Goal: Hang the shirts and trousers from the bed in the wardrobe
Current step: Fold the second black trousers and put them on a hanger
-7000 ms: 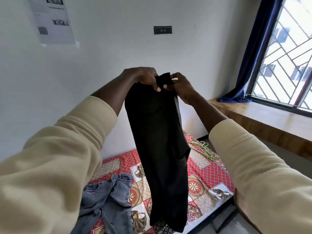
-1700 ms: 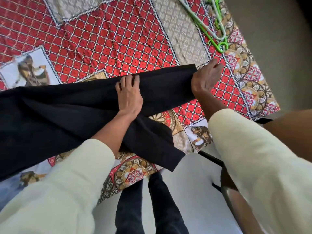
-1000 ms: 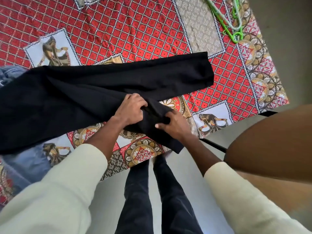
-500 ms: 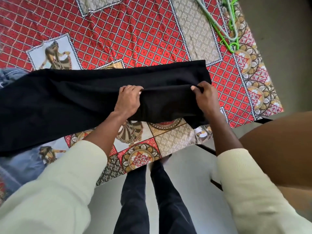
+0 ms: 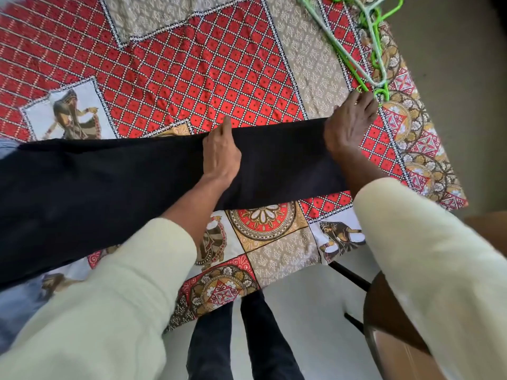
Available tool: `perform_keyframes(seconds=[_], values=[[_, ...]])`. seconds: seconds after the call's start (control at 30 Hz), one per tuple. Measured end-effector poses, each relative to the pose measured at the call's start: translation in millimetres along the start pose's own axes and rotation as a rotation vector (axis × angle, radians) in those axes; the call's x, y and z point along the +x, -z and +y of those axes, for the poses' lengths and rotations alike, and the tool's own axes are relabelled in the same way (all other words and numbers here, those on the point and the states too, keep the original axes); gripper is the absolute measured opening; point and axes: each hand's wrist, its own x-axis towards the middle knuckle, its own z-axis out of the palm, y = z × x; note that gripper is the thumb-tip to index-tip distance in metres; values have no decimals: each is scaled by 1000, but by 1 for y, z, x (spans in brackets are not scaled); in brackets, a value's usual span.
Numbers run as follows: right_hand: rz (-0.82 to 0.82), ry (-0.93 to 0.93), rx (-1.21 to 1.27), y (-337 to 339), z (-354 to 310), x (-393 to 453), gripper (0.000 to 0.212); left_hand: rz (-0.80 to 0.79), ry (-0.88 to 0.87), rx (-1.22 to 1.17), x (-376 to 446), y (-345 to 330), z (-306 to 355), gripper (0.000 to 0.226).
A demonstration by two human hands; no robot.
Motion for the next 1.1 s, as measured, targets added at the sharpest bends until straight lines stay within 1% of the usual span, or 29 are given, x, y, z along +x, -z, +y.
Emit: perform_keyframes(seconds=[0.03, 0.1, 0.13, 0.17, 0.2, 0.23, 0.27, 0.3, 0.4, 0.47, 0.53, 0.6, 0.63, 0.67, 0.7, 0.73, 0.77, 0.8, 0.83, 0.87, 0.9, 0.93, 0.97, 1.0, 1.03, 1.07, 1.1], values=[[20, 27, 54, -1, -8, -17, 33, 22, 2, 26, -12, -5, -1, 53], [20, 243, 119, -9, -24, -66, 24, 73, -49, 106, -39, -13, -3, 44], [-27, 373, 144, -16, -29, -94, 19, 69, -96, 141, -52, -19, -5, 37], [-101, 482, 164, -25, -31, -117, 16, 27, -141, 176, -62, -25, -8, 34], [-197, 555, 178, -34, -28, -132, 17, -49, -147, 218, -68, -31, -11, 36], [-285, 594, 172, -43, -22, -142, 21, -141, -108, 267, -72, -37, -14, 43], [-339, 606, 150, -51, -12, -144, 26, -226, -53, 308, -75, -43, -17, 51], [-356, 615, 121, -57, -2, -141, 33, -301, -18, 334, -76, -47, -20, 59], [-412, 618, 20, -60, 19, -124, 44, -435, -34, 319, -76, -52, -27, 73], [-451, 538, -12, -55, 21, -117, 47, -448, -55, 340, -75, -47, -29, 81], [-507, 441, -37, -52, 22, -115, 52, -469, 22, 348, -73, -41, -28, 92], [-559, 358, -64, -55, 31, -115, 58, -590, 110, 229, -65, -36, -23, 96], [-589, 299, -60, -55, 36, -111, 62, -627, 123, 128, -59, -31, -21, 91], [-621, 245, -53, -55, 41, -106, 66, -595, 118, 29, -56, -26, -21, 84], [-655, 214, -48, -53, 43, -103, 69, -505, 110, -9, -57, -19, -26, 77], [-683, 193, -57, -51, 43, -100, 71, -402, 129, 32, -61, -13, -33, 76], [-682, 177, -74, -48, 41, -99, 72, -340, 193, 107, -65, -10, -41, 79], [-637, 184, -99, -44, 36, -99, 73, -351, 278, 167, -69, -8, -50, 85], [-565, 232, -113, -42, 29, -102, 74, -414, 345, 207, -72, -7, -57, 90], [-508, 336, -110, -39, 25, -105, 75, -469, 358, 240, -73, -8, -60, 94], [-516, 480, -95, -38, 19, -111, 76, -479, 329, 285, -73, -10, -60, 96], [-566, 612, -91, -40, 17, -115, 74, -440, 279, 344, -73, -12, -54, 95], [-619, 675, -90, -43, 18, -118, 71, -367, 218, 409, -73, -13, -46, 94], [-650, 662, -86, -45, 20, -118, 68, -297, 162, 449, -74, -14, -38, 93], [-648, 605, -67, -46, 24, -116, 65, -250, 114, 436, -76, -16, -27, 91], [-625, 535, -38, -46, 29, -111, 63, -244, 65, 385, -78, -19, -18, 87], [-586, 471, -1, -44, 34, -106, 61, -274, 16, 321, -80, -22, -9, 81]])
